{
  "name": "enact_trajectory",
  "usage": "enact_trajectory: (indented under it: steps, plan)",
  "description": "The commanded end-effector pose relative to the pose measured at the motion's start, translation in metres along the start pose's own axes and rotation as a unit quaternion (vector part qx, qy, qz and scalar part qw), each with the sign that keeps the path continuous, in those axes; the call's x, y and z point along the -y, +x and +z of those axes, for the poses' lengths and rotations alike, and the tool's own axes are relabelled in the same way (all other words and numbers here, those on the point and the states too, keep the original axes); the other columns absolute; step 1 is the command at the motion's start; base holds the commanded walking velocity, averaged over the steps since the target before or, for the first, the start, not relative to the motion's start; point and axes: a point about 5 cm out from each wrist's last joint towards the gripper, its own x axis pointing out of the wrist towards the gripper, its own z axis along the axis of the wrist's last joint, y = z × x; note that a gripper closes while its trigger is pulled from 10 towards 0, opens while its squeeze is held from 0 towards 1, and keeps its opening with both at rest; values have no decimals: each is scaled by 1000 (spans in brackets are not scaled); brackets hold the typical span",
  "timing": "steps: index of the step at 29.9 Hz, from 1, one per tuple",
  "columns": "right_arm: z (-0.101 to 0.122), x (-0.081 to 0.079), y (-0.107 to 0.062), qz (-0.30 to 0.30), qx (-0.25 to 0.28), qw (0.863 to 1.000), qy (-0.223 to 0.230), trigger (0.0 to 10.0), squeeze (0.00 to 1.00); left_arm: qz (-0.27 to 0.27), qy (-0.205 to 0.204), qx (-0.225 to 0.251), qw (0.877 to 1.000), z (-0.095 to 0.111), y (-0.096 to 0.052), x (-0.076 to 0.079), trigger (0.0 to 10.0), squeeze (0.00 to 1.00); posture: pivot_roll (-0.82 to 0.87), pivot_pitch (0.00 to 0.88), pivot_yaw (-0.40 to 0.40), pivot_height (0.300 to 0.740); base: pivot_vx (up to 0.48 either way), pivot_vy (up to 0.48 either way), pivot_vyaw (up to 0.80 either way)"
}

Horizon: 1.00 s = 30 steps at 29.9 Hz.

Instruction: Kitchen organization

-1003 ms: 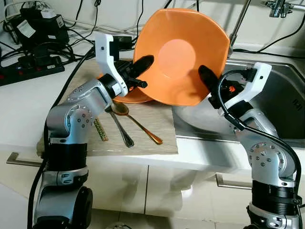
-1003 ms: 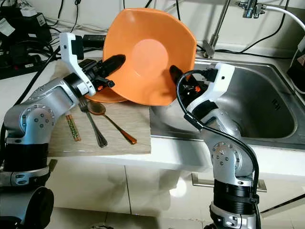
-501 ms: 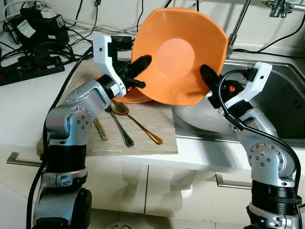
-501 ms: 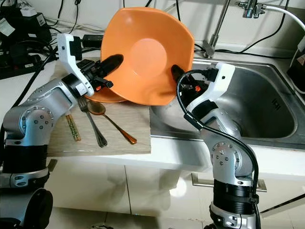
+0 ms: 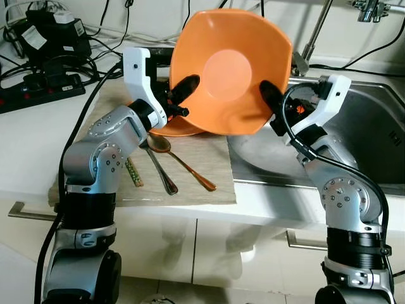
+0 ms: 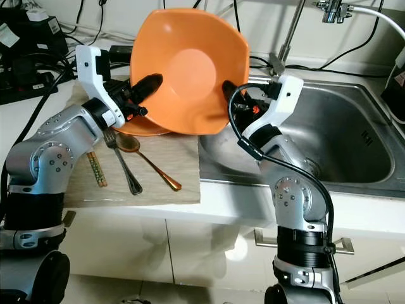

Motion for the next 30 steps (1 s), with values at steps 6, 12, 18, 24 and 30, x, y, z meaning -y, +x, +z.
enact_trajectory:
  steps: [6,12,18,24,30]
  plan:
    - [32,62,-9,-192,68,978,-36,0,0,-13,8,60,998,12,0,10,10000,0,-19,0,-43,740,0,0,0]
    - [24,85,6,-200,-35,955,-216,0,0,-58,100,-7,993,-5,-5,16,10000,0,-23,12,-41,740,0,0,0]
    - [5,97,20,-158,-149,925,-313,1098,0,-127,159,-70,977,-23,-11,29,10000,0,-27,26,-38,740,0,0,0]
    - [-7,99,35,-126,-213,911,-330,10000,0,-159,180,-95,966,-31,-14,37,10000,0,-23,37,-49,740,0,0,0]
    - [-42,98,30,-81,-311,877,-356,10000,0,-182,186,-124,957,-39,-23,42,10000,0,-3,35,-75,740,0,0,0]
